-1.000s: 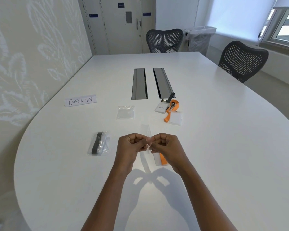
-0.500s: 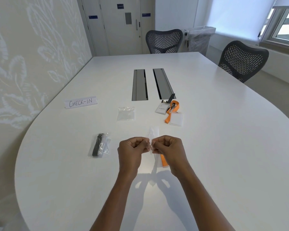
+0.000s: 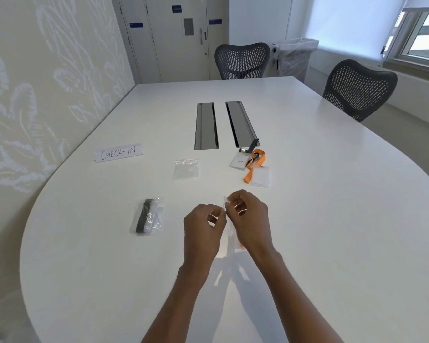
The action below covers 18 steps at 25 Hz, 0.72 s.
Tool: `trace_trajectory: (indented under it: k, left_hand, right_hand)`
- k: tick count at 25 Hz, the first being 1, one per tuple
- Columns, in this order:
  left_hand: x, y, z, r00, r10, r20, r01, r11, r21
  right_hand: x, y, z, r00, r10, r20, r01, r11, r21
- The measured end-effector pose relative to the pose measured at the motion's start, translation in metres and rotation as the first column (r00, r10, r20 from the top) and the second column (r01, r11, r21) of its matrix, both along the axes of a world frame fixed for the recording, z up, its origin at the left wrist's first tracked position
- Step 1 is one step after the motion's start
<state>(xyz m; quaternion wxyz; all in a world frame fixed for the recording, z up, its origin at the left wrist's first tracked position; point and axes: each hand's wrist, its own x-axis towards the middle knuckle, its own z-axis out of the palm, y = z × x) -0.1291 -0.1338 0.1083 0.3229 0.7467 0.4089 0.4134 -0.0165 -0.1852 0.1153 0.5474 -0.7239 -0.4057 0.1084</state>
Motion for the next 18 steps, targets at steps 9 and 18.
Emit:
trace_trajectory:
  k: [9, 18]
  left_hand:
    - [0.005, 0.009, 0.002, 0.990, 0.143, 0.005, -0.143, 0.987, 0.068]
    - [0.005, 0.021, 0.002, 0.983, 0.163, -0.086, -0.145, 0.972, 0.186]
  right_hand:
    - [-0.007, -0.003, -0.002, 0.994, -0.055, -0.092, 0.049, 0.997, -0.064]
    - [0.001, -0.005, -0.006, 0.955, -0.047, -0.292, 0.027, 0.997, -0.072]
